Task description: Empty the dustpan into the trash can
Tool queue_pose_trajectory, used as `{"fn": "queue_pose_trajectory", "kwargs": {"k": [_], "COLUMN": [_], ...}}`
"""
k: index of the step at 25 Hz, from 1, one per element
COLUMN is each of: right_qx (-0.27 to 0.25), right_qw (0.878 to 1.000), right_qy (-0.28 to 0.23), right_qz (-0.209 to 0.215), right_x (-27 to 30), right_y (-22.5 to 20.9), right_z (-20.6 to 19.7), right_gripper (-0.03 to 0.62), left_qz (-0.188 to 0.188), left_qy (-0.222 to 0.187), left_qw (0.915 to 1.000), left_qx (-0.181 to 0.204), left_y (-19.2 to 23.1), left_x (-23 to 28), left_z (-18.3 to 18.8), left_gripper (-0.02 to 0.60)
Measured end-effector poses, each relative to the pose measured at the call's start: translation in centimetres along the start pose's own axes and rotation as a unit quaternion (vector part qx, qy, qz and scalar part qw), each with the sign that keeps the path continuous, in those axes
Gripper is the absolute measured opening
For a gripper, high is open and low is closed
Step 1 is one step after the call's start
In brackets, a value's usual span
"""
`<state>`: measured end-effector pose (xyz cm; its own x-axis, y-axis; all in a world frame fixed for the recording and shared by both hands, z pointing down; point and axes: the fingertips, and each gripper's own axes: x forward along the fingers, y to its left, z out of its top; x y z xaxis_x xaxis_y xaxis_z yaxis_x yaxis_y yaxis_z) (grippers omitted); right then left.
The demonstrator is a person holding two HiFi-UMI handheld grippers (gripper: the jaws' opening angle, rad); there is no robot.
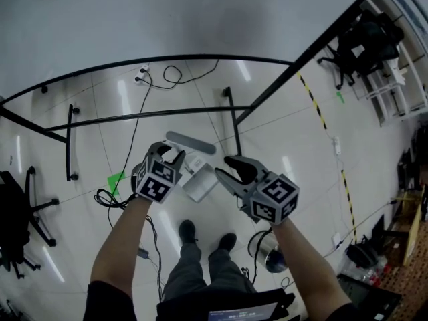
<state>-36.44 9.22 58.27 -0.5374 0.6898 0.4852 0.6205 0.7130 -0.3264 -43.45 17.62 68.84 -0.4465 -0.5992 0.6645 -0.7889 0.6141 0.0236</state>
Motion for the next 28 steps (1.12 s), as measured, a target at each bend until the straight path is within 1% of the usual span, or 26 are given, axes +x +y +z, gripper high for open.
{"fn": "queue_pose_trajectory", "kwargs": {"k": [7, 11, 16, 22, 28], "right_qx": [-0.003, -0.002, -0.015, -0.011, -0.012], "right_qw": [1.0, 0.999, 0.999, 0.999, 1.0], "right_qy": [0.029, 0.034, 0.033, 0.036, 0.022], "right_qz": [0.006, 0.003, 0.007, 0.001, -0.005], "right_x": [0.6, 1.3, 1.9, 1.4, -0.2], "right_y": [0.5, 0.6, 1.1, 1.0, 1.3], "right_z": [-1.7, -1.5, -0.8, -0.6, 1.1], "right_gripper": [0.179, 0.179, 0.179, 0.179, 0.179], "left_qz": [0.01, 0.013, 0.019, 0.011, 0.008], "left_qy": [-0.026, -0.031, -0.036, -0.034, -0.041], "left_qw": [0.9995, 0.9993, 0.999, 0.9992, 0.9968], "left_qx": [-0.012, -0.014, -0.018, -0.02, -0.068], "left_y": [0.1, 0.9, 2.1, 1.3, -0.6], "left_x": [-2.4, -3.0, -3.1, -3.8, -6.5], "left_z": [0.6, 0.7, 0.7, 0.9, 1.7], "left_gripper": [0.134, 0.134, 0.133, 0.133, 0.133]}}
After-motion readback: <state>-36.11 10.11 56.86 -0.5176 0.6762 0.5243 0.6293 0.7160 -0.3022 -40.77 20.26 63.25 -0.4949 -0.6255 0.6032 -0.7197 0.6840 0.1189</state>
